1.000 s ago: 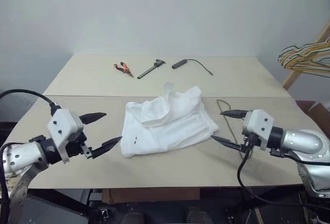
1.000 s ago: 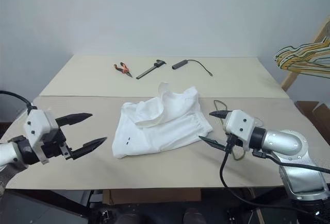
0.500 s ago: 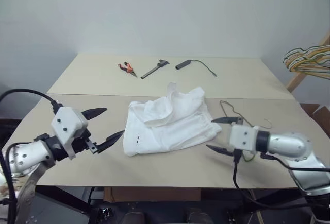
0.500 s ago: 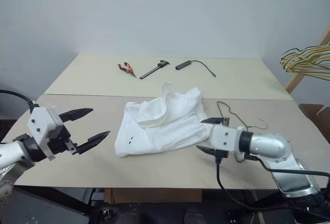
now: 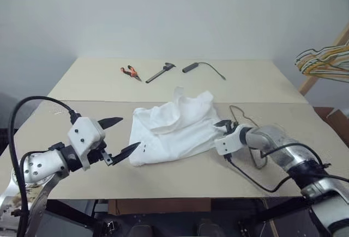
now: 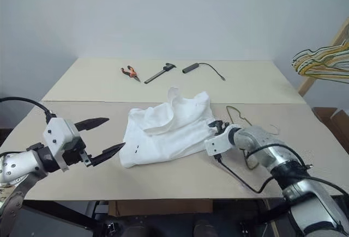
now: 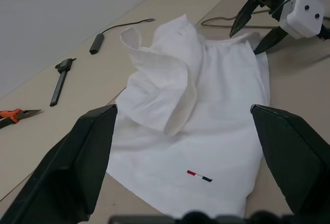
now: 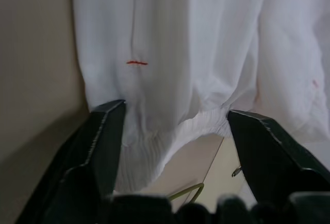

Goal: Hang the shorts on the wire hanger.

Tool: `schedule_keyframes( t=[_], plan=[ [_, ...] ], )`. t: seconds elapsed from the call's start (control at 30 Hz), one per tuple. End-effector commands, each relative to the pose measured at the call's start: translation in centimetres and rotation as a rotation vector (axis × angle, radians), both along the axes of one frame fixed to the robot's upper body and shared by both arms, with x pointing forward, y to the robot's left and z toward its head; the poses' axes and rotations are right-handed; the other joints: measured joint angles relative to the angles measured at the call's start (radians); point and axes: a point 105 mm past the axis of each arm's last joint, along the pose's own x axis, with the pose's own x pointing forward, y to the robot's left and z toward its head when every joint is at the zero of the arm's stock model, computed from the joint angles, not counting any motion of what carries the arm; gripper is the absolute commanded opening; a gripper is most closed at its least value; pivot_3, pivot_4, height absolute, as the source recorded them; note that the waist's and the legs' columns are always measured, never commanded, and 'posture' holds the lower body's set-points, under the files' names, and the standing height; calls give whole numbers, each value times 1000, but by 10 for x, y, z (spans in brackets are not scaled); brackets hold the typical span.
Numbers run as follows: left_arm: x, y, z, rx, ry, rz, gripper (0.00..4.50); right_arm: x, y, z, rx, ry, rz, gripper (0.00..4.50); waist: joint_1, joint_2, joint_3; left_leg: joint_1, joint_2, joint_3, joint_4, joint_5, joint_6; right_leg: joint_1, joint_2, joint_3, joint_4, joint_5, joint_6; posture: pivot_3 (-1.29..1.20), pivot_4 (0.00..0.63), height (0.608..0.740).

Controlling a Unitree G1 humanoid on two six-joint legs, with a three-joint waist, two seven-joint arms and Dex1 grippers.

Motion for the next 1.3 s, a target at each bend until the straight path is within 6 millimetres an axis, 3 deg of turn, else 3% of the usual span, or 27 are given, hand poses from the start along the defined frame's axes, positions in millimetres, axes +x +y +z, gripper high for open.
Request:
schedule_keyframes(
  t=[0.03, 0.27, 0.37, 0.5, 0.6, 0.73, 0.83, 0.93, 1.13, 1.3],
  plan=[
    [-3, -4, 7, 25, -40, -16, 4500, 2, -6, 1, -29, -4, 26, 2482, -1, 0, 0, 0, 0, 0, 0, 0, 0, 0, 0, 0, 0, 0, 0, 71, 25, 740],
    [-15, -7, -42, 329, 76, -134, 4500, -9, 8, 1, 55, 90, 78, 18, -3, 3, 3, 6, 0, 0, -2, 0, 0, 5, 0, 0, 0, -1, -2, 82, 28, 740],
    [-7, -10, -60, 401, 74, -146, 4500, -10, 18, 14, 163, 114, 65, 18, -1, 5, 6, 10, 0, 0, -2, 0, 0, 10, 0, 0, 0, -4, -6, 70, 31, 740],
    [2, -23, -57, 358, 38, -157, 4500, -13, 14, 40, 234, 89, 73, 18, 0, 7, 11, 11, 1, 1, -2, 0, 1, 10, 0, 1, 1, -3, -4, 47, 28, 740],
    [3, -24, -57, 351, 35, -162, 4500, -25, 6, 51, 261, 134, 86, 657, 0, 7, 11, 10, 1, 1, -2, -1, 2, 9, 0, 1, 0, -1, 0, 40, 27, 740],
    [5, -19, -61, 381, 33, -156, 4500, -31, -1, 53, 268, 136, 81, 2049, -4, 7, 12, 10, 1, 1, -2, -2, 4, 9, 0, 0, 0, -1, 0, 35, 27, 740],
    [7, -16, -64, 392, 32, -147, 4500, -36, -12, 44, 205, 175, 71, 3090, -8, 8, 12, 12, 1, 2, -2, -2, 3, 9, 0, 1, 1, -2, -1, 30, 27, 740],
    [7, -14, -63, 392, 30, -143, 4500, -34, -16, 36, 141, 143, 86, 3090, -7, 10, 13, 13, 1, 4, -2, -2, 3, 10, 0, 3, 1, -2, -2, 30, 27, 740],
    [7, -10, -60, 392, 30, -129, 4500, -12, -4, 22, 63, 5, 117, 3090, -13, 9, 13, 13, 1, 5, -2, -2, 3, 9, 0, 4, 2, -2, -1, 46, 29, 740],
    [6, -8, -59, 398, 30, -119, 4500, -6, 6, 14, 49, -38, 132, 3090, -9, 9, 14, 12, 1, 5, -2, -2, 3, 8, 0, 4, 1, -2, -1, 59, 29, 740]
  ],
)
